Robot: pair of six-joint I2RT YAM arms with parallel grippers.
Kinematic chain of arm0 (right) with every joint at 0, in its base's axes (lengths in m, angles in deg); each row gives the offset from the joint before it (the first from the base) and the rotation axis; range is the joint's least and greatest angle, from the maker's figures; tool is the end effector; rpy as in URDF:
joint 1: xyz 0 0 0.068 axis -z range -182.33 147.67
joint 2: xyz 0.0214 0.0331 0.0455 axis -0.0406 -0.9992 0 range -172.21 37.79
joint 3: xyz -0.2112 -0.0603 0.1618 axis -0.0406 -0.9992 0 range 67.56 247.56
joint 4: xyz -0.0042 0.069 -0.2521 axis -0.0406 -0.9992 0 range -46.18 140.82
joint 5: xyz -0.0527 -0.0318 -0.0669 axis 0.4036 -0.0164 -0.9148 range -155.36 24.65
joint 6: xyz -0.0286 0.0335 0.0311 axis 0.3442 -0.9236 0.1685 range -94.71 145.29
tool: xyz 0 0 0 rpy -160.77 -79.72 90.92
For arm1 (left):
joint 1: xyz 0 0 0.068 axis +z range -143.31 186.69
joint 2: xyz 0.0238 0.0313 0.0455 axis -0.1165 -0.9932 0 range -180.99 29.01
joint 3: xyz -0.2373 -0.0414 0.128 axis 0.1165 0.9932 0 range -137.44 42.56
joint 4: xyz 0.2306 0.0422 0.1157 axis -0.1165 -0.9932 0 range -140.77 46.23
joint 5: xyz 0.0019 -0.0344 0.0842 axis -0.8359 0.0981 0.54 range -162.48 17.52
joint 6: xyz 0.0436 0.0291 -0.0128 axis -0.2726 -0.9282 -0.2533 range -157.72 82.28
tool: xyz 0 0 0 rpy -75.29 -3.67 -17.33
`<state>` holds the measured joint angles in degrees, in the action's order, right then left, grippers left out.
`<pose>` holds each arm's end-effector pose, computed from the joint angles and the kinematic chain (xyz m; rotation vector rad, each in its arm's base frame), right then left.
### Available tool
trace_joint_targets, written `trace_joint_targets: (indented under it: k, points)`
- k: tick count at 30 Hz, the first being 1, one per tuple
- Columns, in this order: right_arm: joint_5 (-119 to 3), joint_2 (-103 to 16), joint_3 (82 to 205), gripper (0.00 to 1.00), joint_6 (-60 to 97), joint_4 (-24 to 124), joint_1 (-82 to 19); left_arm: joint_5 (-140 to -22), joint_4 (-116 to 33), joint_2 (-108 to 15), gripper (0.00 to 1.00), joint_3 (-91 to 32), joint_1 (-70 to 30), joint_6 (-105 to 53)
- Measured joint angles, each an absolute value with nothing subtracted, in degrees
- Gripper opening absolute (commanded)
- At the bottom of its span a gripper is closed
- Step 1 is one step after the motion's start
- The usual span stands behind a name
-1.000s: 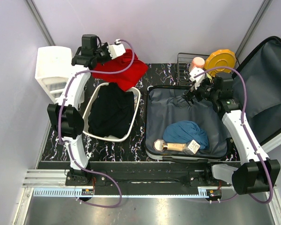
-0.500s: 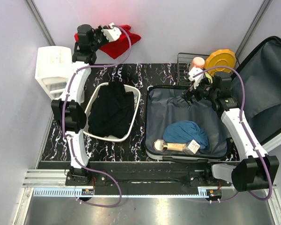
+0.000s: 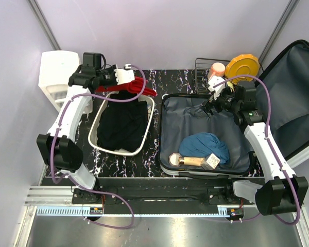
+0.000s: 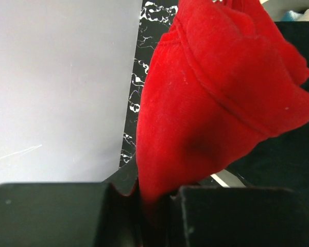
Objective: Open, take out, and arrange the luggage
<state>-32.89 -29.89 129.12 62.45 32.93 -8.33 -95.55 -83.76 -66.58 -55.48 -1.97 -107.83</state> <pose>0.2613 0.0466 0.3488 -1.0290 1.6285 0.2008 0.3662 -0.0700 0.3815 1.5382 1.5317 0.1646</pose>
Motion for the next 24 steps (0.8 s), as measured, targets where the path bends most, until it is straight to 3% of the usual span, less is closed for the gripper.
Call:
trace_joint_targets:
  k: [11,18,21,23,24]
  points:
    - [-32.7,-30.7,129.1,1.00,62.5,33.0,-8.3,-87.7,-99.2,-63.6,0.01,-60.6,-9.9,-113.6]
    - [-32.7,-29.6,128.6,1.00,62.5,32.5,-8.3,-83.9,-104.9,-58.8,0.02,-43.3,-15.9,-108.4]
    - [-32.7,-28.3,128.2,1.00,62.5,31.5,-8.3,-83.9,-104.2,-58.9,0.07,-35.5,-16.1,-105.0]
    - [-32.7,-27.8,128.2,1.00,62.6,31.2,-8.3,-84.0,-102.2,-58.8,0.18,-31.4,-16.1,-103.2]
    - [-32.7,-27.6,128.2,1.00,62.7,31.1,-8.3,-84.1,-101.0,-58.8,0.29,-29.8,-16.1,-102.3]
